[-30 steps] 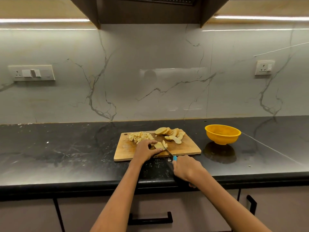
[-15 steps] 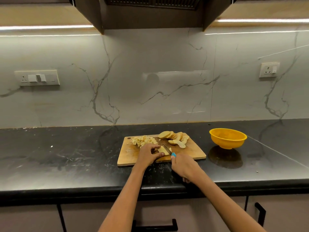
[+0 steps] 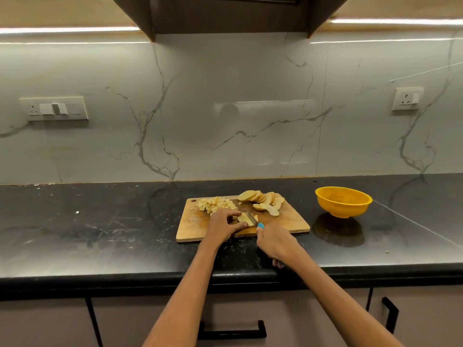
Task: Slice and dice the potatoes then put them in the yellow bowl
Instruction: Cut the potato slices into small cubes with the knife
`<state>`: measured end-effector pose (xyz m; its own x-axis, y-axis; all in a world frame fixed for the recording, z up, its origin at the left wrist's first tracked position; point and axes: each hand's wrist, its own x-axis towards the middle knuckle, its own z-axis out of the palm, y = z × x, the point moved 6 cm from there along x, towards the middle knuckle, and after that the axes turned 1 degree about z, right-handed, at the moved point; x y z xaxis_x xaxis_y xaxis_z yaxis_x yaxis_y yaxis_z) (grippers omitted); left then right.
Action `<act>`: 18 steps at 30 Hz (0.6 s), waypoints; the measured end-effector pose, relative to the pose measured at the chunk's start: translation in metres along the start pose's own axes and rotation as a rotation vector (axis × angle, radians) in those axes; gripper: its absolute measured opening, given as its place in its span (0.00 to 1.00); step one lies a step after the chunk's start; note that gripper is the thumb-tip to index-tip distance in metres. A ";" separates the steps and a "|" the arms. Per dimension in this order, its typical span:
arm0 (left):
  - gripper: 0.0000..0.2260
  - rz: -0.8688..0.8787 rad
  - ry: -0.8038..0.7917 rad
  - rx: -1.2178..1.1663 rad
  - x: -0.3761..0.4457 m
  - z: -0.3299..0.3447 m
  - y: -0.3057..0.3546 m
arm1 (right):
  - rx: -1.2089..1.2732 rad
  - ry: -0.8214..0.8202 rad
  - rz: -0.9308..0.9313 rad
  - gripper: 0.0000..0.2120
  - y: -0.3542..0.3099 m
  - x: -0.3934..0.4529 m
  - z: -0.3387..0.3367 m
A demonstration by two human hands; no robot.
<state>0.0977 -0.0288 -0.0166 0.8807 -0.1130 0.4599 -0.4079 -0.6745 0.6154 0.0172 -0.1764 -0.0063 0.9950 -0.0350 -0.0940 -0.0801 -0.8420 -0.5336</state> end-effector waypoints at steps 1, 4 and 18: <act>0.21 0.003 -0.001 0.003 0.000 0.000 0.001 | 0.006 -0.009 0.007 0.21 0.000 0.001 0.000; 0.21 0.009 0.000 -0.011 -0.001 -0.001 0.002 | -0.027 -0.036 0.011 0.22 -0.002 0.004 0.002; 0.20 -0.002 0.010 -0.001 -0.001 -0.002 0.002 | -0.324 -0.054 -0.121 0.17 -0.007 -0.010 -0.001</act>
<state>0.0953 -0.0287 -0.0151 0.8792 -0.1038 0.4650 -0.4060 -0.6739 0.6173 0.0073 -0.1705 -0.0011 0.9908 0.0963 -0.0950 0.0699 -0.9658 -0.2497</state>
